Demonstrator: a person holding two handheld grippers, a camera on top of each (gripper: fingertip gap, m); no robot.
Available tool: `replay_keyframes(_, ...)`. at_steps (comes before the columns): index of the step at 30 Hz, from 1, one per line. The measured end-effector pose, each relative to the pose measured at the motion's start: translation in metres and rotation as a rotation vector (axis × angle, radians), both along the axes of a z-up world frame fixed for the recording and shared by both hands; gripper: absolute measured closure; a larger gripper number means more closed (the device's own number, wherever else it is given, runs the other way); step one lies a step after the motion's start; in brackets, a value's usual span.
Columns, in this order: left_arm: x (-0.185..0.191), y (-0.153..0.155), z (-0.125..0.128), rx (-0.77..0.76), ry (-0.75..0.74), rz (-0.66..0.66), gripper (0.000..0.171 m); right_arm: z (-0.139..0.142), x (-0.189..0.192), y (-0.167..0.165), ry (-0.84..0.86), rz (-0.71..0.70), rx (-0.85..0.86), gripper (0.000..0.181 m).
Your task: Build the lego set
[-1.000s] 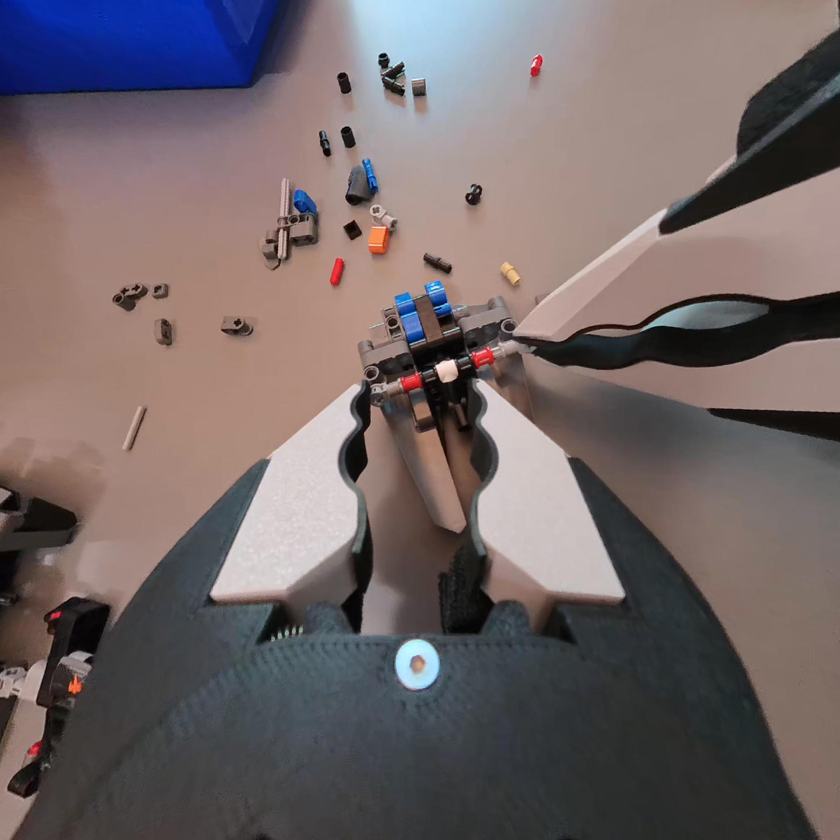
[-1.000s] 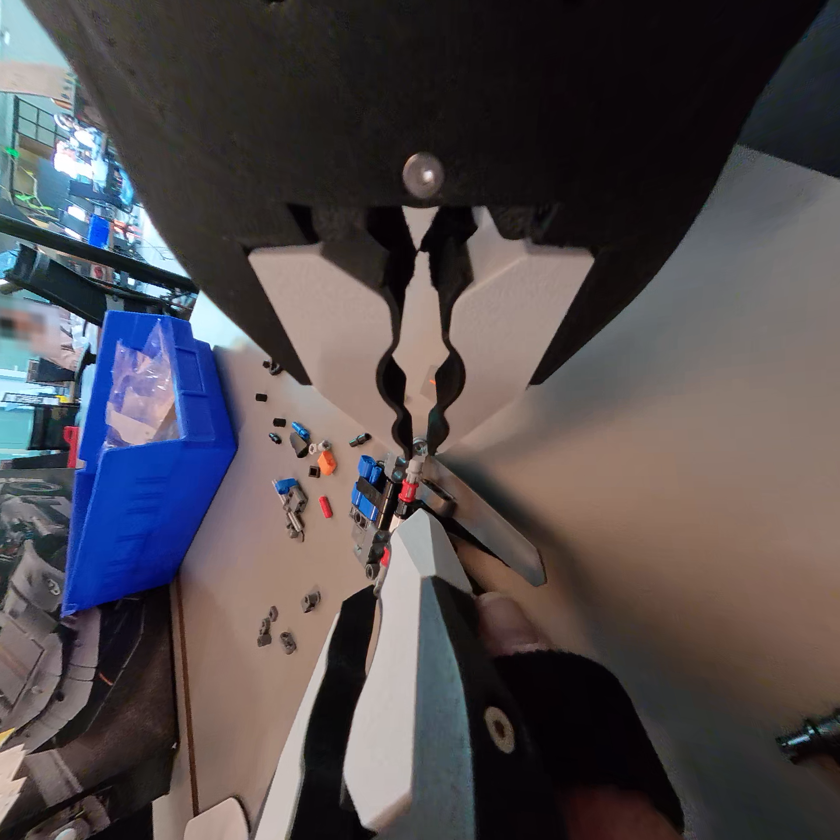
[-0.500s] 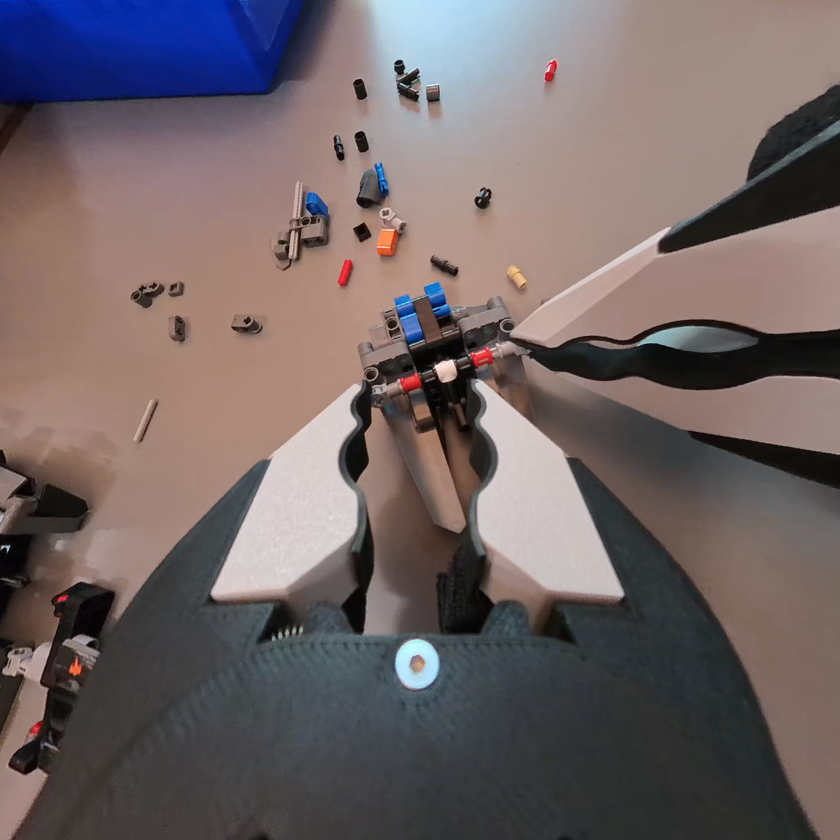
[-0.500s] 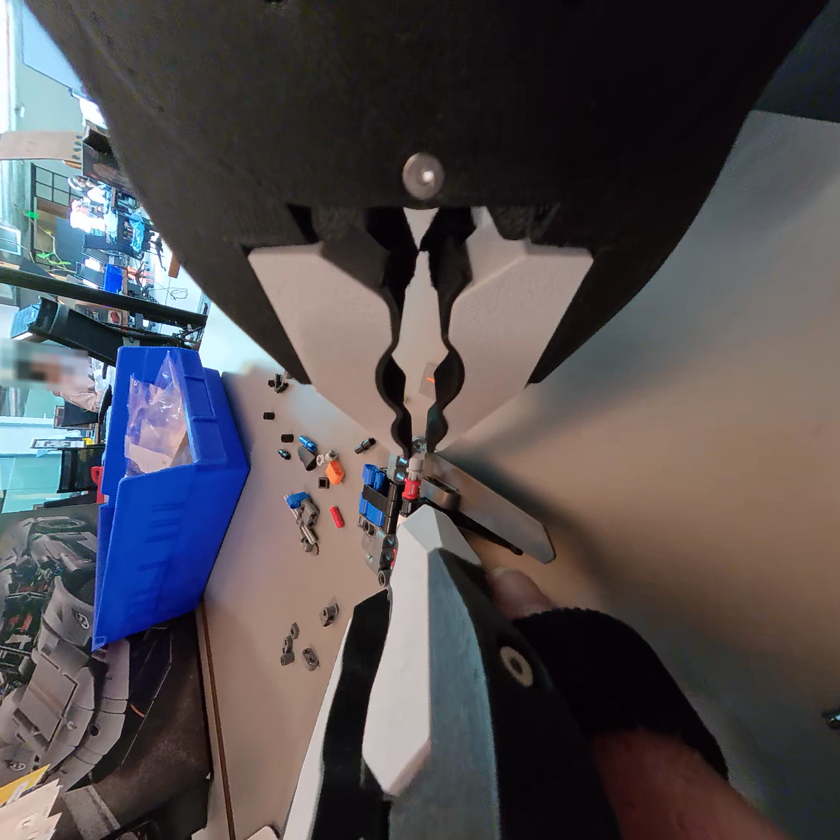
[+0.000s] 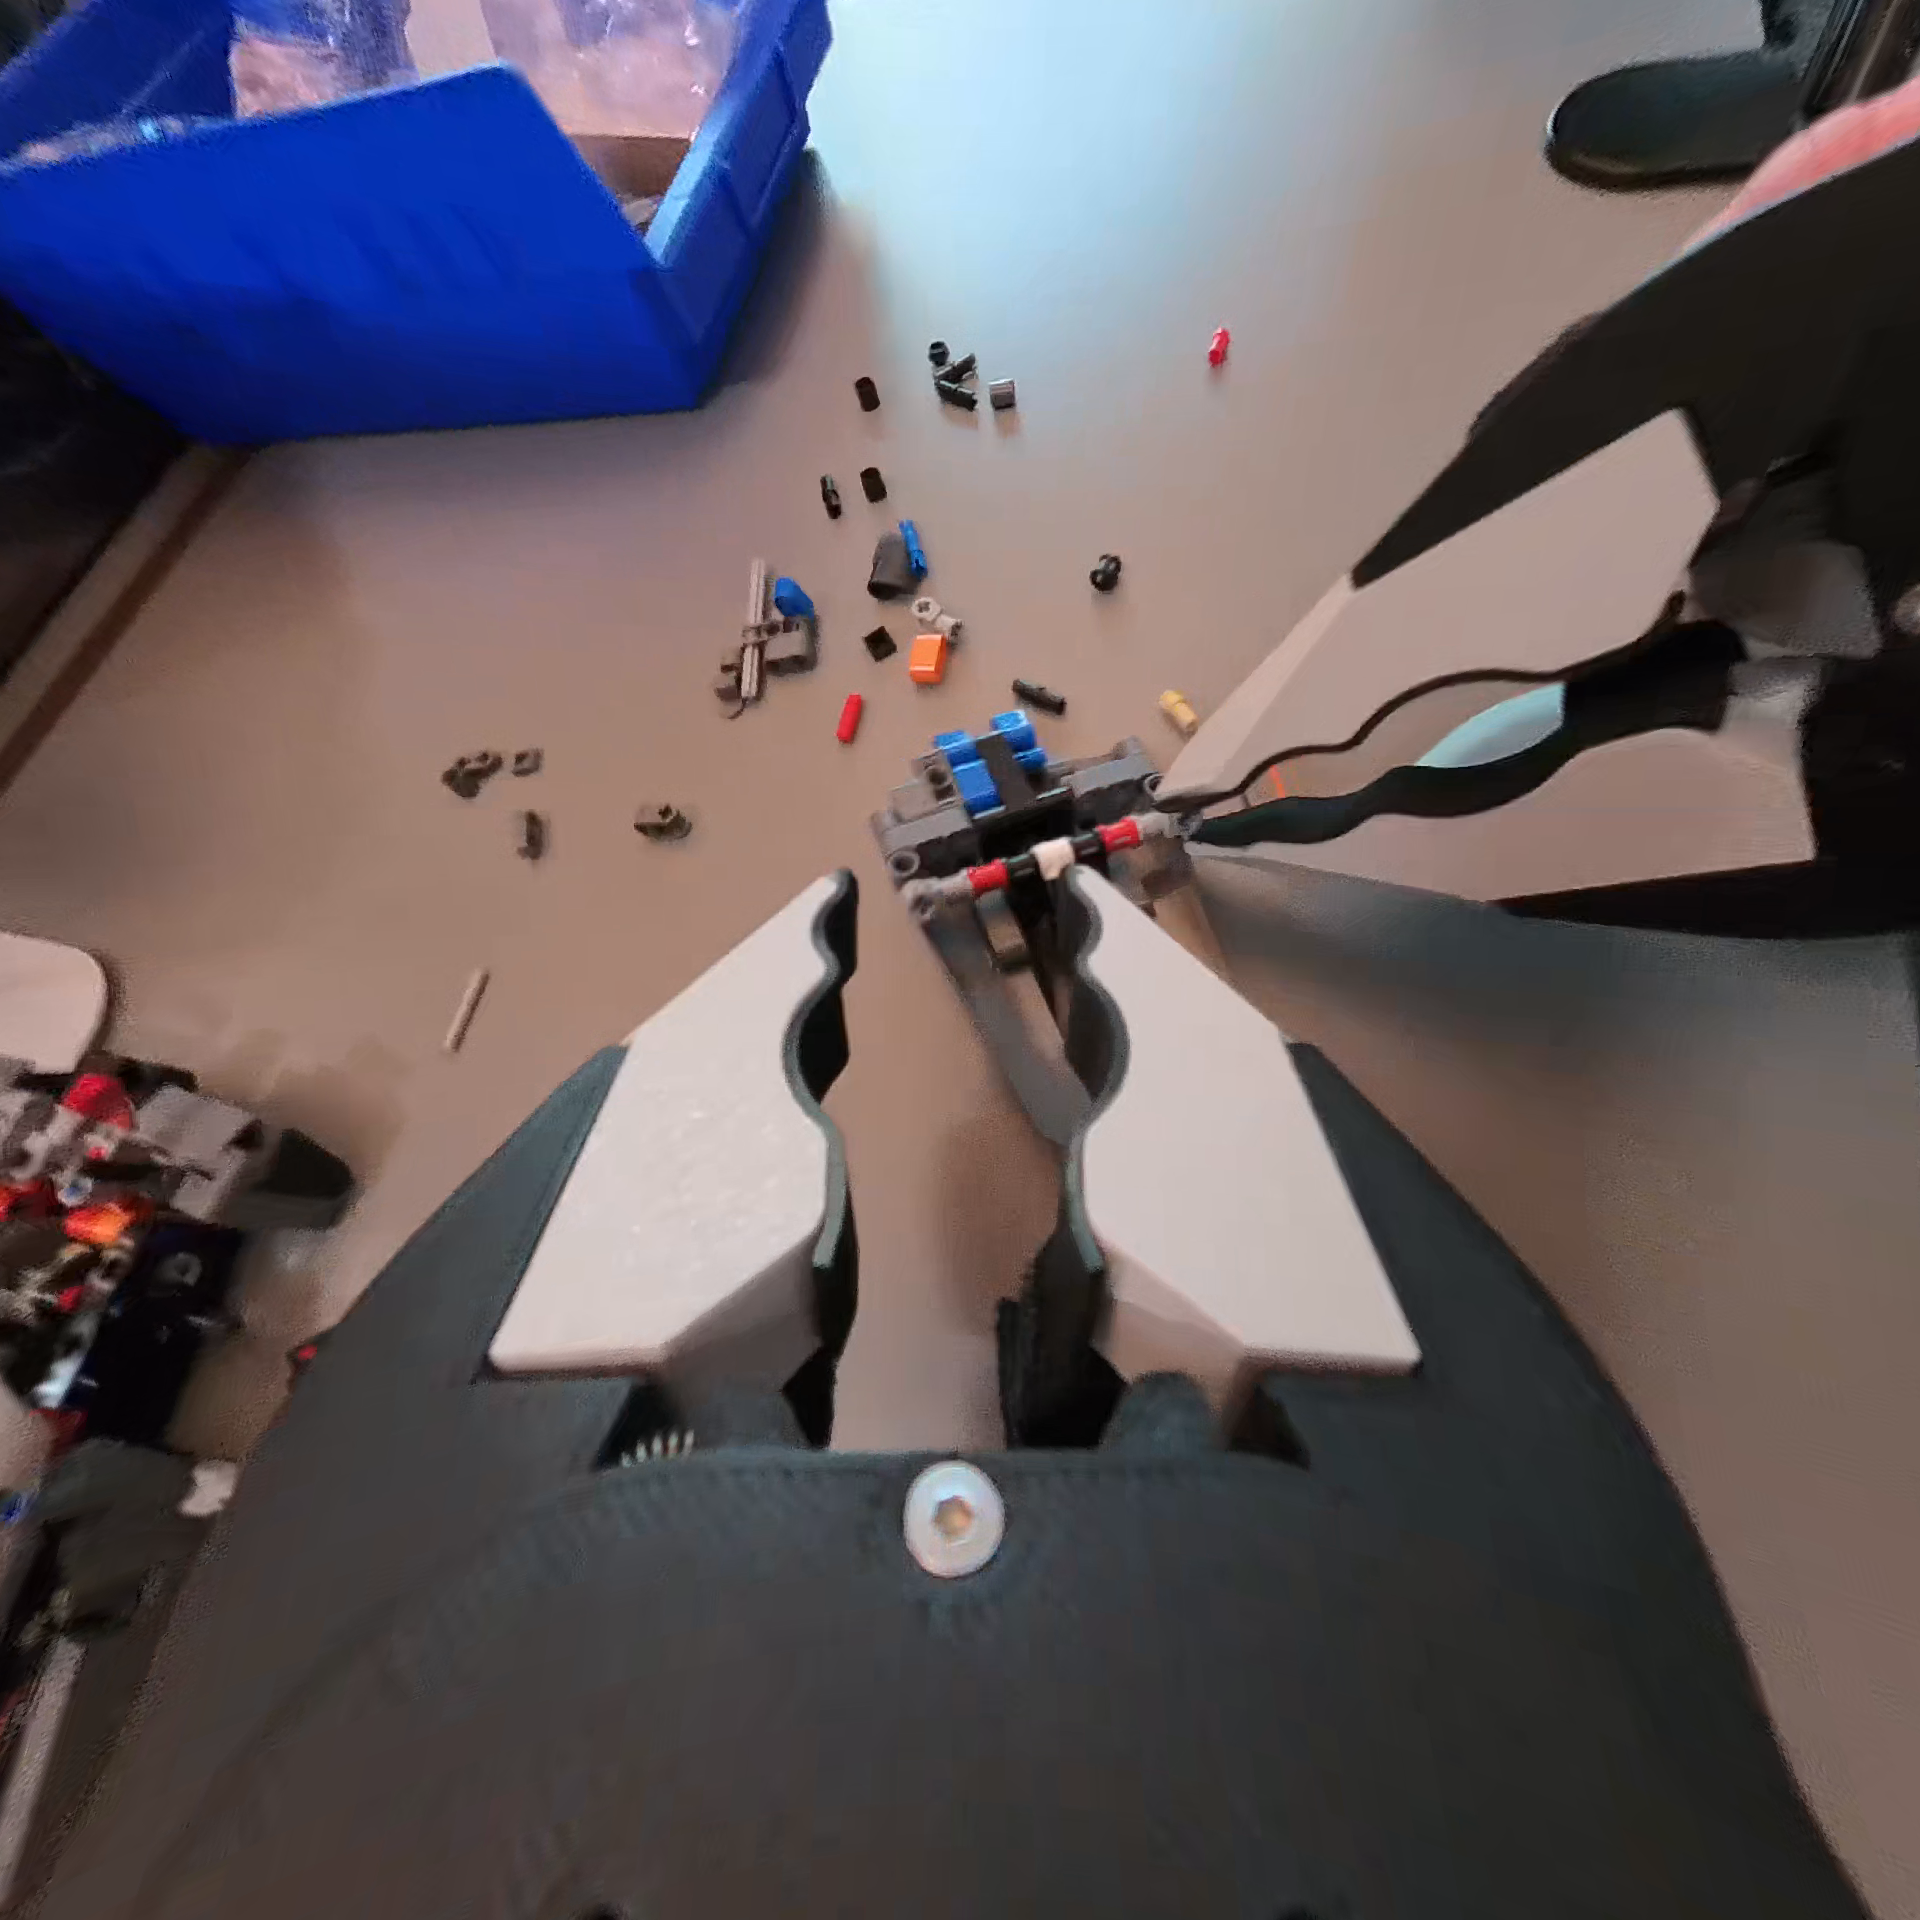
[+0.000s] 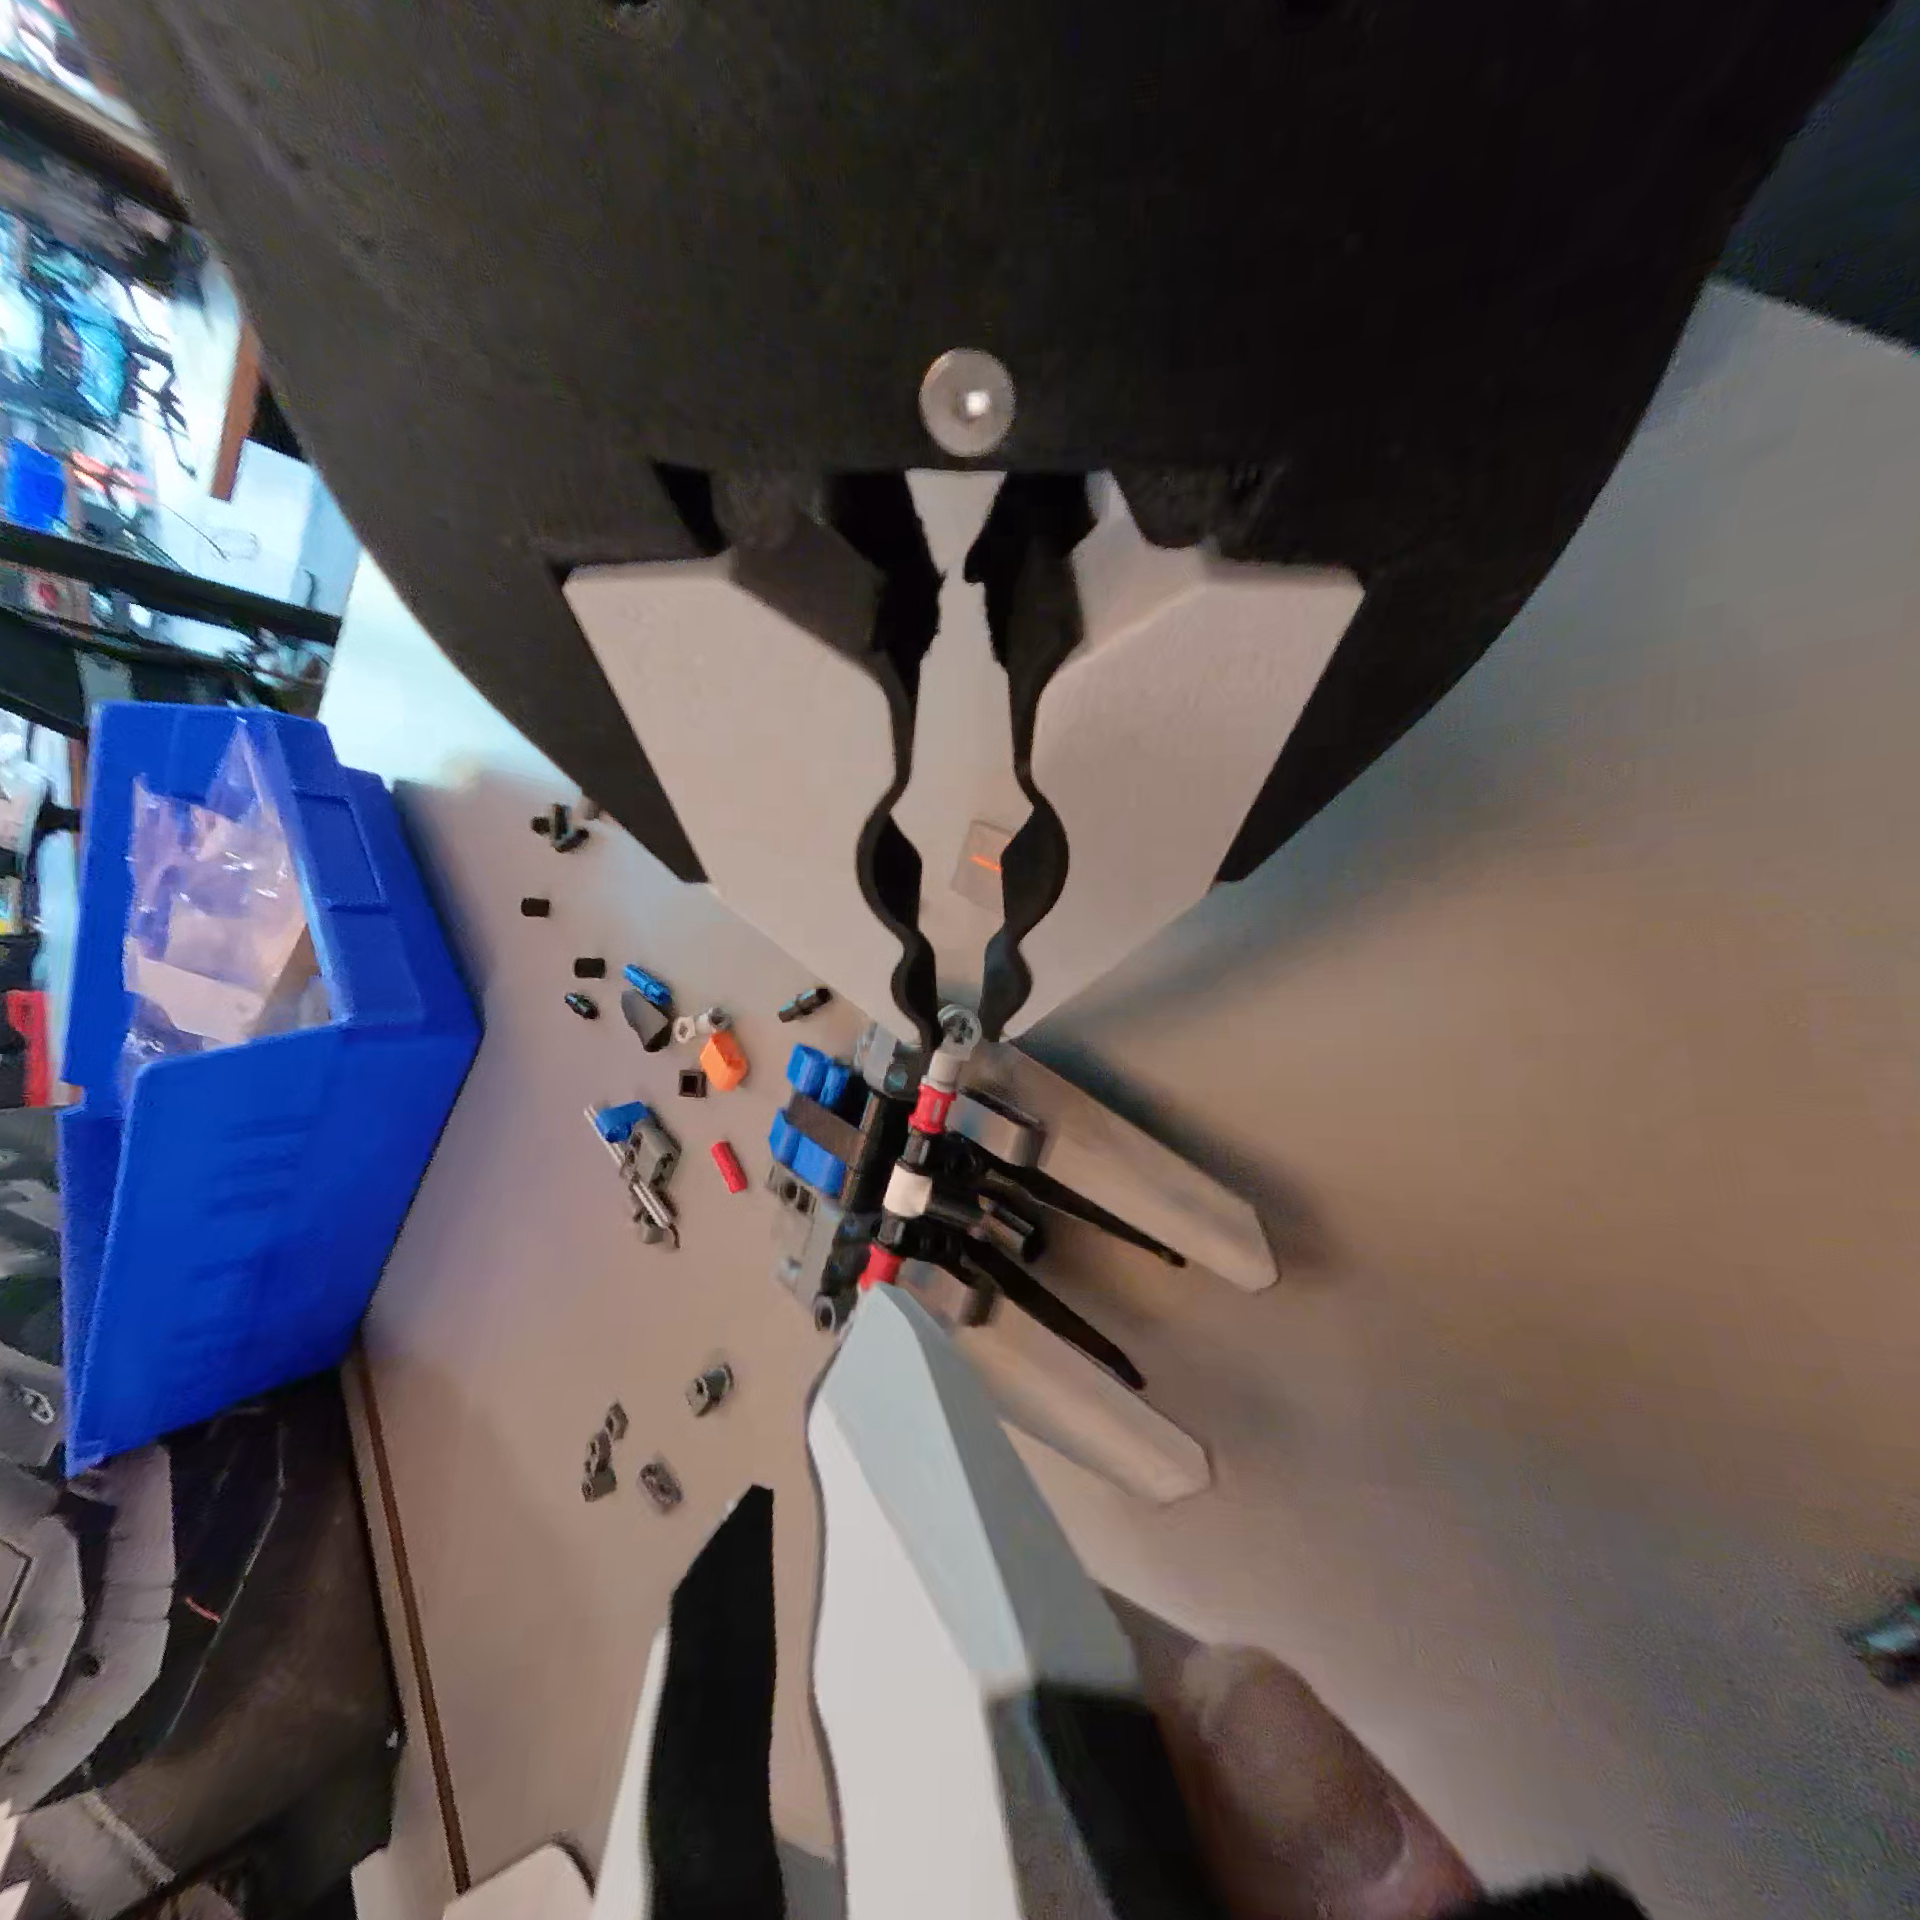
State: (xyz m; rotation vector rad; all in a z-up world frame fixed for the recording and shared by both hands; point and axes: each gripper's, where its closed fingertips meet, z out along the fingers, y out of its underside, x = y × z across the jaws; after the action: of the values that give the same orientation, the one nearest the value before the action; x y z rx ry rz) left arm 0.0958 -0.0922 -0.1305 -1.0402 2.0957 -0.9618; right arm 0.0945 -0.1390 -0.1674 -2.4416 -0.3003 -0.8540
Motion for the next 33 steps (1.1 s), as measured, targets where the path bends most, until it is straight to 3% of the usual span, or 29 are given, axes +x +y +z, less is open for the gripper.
replay_keyframes(3, -0.008, 0.005, -0.015, -0.049, 0.092, 0.012, 0.127, 0.0, -0.002, -0.002, 0.02, 0.023, 0.026, 0.17)
replay_keyframes(7, -0.008, 0.002, -0.023, -0.08, 0.1, 0.013, 0.125, 0.001, -0.006, -0.009, 0.105, 0.046, 0.067, 0.162)
replay_keyframes(12, -0.007, -0.004, -0.03, -0.099, 0.158, -0.025, 0.127, 0.003, -0.001, -0.021, 0.21, -0.026, 0.141, 0.173)
replay_keyframes(18, -0.01, -0.014, -0.034, -0.153, 0.187, -0.062, 0.131, -0.001, 0.0, -0.016, 0.434, -0.072, 0.247, 0.169)
replay_keyframes(27, -0.022, -0.028, -0.029, -0.191, 0.195, -0.088, 0.134, -0.004, 0.025, -0.015, 0.505, -0.075, 0.272, 0.168)
replay_keyframes(33, -0.018, -0.012, -0.028, -0.24, 0.194, -0.037, 0.133, 0.0, 0.02, -0.016, 0.704, -0.032, 0.323, 0.167)
